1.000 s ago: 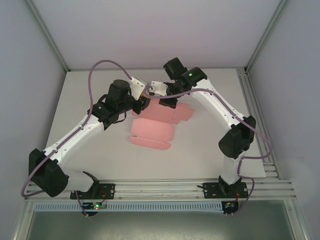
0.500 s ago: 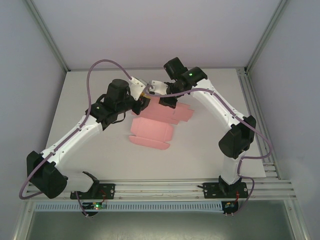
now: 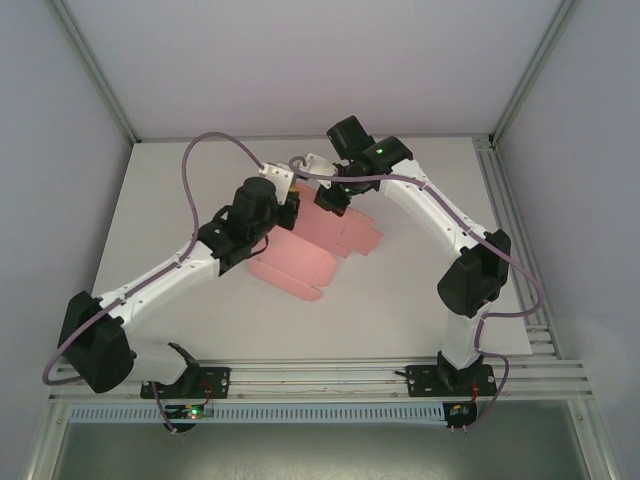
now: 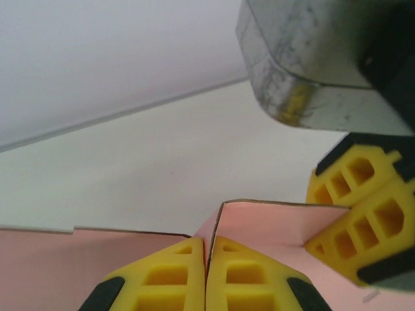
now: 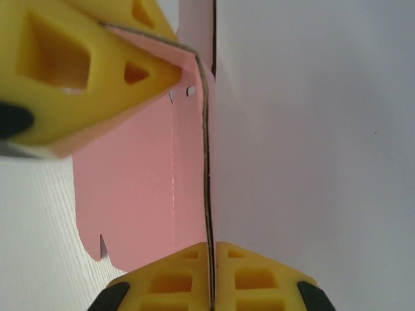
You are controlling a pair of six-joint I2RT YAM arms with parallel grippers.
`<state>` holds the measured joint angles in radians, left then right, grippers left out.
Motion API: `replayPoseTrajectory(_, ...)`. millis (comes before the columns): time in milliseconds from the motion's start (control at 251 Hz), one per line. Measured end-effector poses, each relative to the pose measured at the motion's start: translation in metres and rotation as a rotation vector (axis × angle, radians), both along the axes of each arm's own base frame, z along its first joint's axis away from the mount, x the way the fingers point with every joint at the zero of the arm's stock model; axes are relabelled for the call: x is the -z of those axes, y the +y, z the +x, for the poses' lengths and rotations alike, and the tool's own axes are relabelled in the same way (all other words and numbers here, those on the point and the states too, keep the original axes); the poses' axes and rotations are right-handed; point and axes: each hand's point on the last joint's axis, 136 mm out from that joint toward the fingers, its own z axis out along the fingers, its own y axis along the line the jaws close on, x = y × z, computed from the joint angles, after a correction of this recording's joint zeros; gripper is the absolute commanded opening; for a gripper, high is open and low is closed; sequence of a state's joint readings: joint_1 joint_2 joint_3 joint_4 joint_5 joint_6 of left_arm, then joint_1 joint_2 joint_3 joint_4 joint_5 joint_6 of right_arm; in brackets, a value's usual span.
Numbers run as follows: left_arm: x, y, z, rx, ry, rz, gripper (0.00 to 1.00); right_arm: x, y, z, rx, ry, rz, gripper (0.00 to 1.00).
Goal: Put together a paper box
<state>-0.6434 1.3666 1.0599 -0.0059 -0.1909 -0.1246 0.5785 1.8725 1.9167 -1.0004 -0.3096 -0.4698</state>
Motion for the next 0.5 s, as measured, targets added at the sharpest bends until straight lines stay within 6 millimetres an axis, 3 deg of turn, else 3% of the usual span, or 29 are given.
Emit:
replayPoseTrajectory(200, 0.010, -0.008, 0.012, -0.132, -0.015, -0.053, 0.00, 0.011, -0.001, 0.003, 0.161, 0.022, 0.044, 0.00)
replayPoseTrajectory(283, 0.012, -0.009, 0.012, -0.147, -0.016, -0.077, 0.00, 0.014, -0.002, 0.002, 0.186, 0.003, 0.058, 0.08)
replayPoseTrajectory(499, 0.011, 0.001, 0.008, -0.196, -0.033, -0.070, 0.00, -0.002, -0.004, 0.002, 0.171, -0.073, 0.093, 0.13)
